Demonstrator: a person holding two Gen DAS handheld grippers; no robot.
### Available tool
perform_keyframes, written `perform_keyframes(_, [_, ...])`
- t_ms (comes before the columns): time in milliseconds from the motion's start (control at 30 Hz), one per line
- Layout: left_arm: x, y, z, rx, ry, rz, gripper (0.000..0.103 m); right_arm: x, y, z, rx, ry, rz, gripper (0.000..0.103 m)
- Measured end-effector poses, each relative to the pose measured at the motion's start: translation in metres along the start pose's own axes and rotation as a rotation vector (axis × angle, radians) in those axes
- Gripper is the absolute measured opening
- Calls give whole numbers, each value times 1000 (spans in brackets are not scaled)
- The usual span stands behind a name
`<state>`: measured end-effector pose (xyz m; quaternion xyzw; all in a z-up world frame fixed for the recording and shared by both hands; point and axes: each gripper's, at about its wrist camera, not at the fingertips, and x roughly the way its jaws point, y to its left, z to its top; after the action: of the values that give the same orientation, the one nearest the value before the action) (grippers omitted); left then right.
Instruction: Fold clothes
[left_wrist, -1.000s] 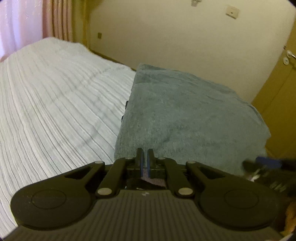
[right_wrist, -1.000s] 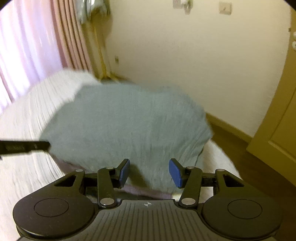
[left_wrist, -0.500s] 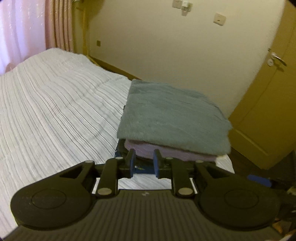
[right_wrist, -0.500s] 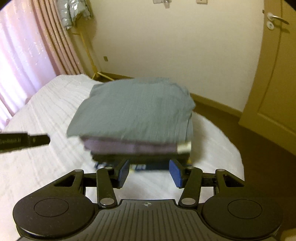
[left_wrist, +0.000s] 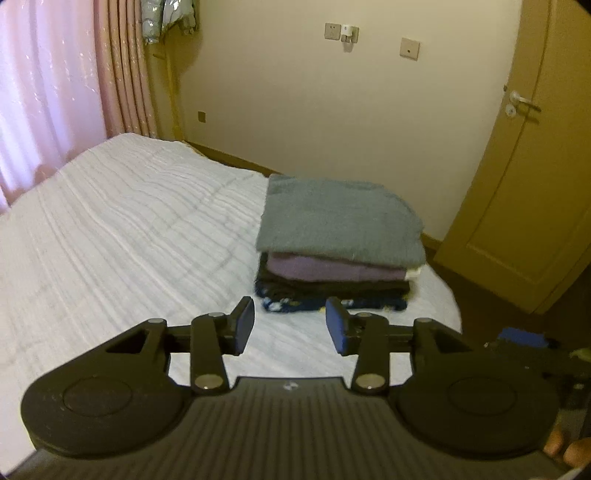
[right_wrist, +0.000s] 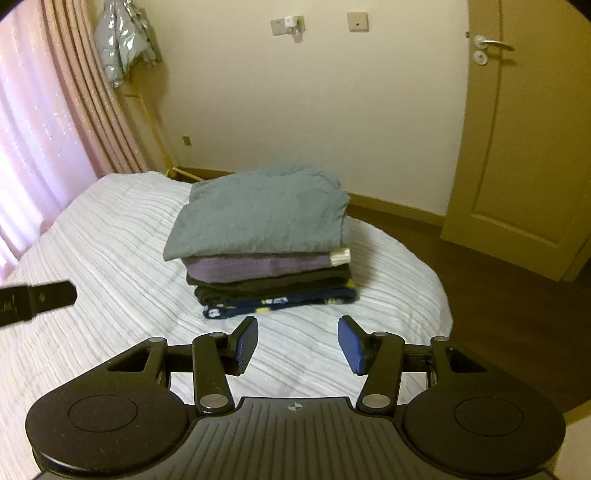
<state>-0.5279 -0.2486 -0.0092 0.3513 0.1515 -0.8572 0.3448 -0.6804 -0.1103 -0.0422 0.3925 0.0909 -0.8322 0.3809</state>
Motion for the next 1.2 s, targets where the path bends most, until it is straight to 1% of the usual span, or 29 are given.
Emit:
perform_keyframes(33, [-8, -1, -5, 10, -3, 10, 41, -7, 2, -4, -5, -5, -14, 52])
perform_keyframes(133, [-30, -1, -19, 24, -17, 21, 49, -29, 5, -18, -16, -25, -37, 52])
perform_keyframes(233, [-50, -3, -31, 27, -34, 10, 51, -45, 6, -30, -18, -25, -50, 52])
perform_keyframes(300, [-61, -4, -38, 29, -46, 8, 56, -53, 7, -38, -24, -25, -47, 52])
perform_keyframes(333, [-66, -4, -41, 30, -50, 7, 62, -57, 8, -40, -28, -24, -48, 52])
perform_keyframes(367, [-70, -5, -44, 32, -53, 4, 65, -61, 9, -43, -33, -23, -49, 52])
perform_keyframes(600, [-94, -10, -61, 45, -52, 10, 65, -92, 13, -57, -47, -48, -29, 52])
perform_keyframes(700, [-101, -11, -65, 26, -69, 19, 66, -101, 14, -59, -50, -46, -14, 52])
perform_keyframes(733, [-103, -10, -66, 9, -81, 20, 67, -103, 13, -60, -39, -38, -3, 52])
perform_keyframes(800, [-107, -9, -69, -24, -102, 18, 73, -106, 12, -60, -30, -36, -5, 52])
perform_keyframes(933, [-113, -4, -72, -66, -135, -7, 74, -111, 11, -60, -16, -34, -12, 52])
perform_keyframes(1000, [-115, -2, -73, -73, -140, -52, 74, -113, 11, -60, -8, -33, -16, 52])
perform_keyframes(1033, [-115, -2, -73, -72, -135, -63, 74, -113, 10, -60, -5, -32, -18, 52])
perform_keyframes(1200, [-110, -11, -70, -24, -106, -27, 74, -113, 7, -58, -1, -29, -20, 52])
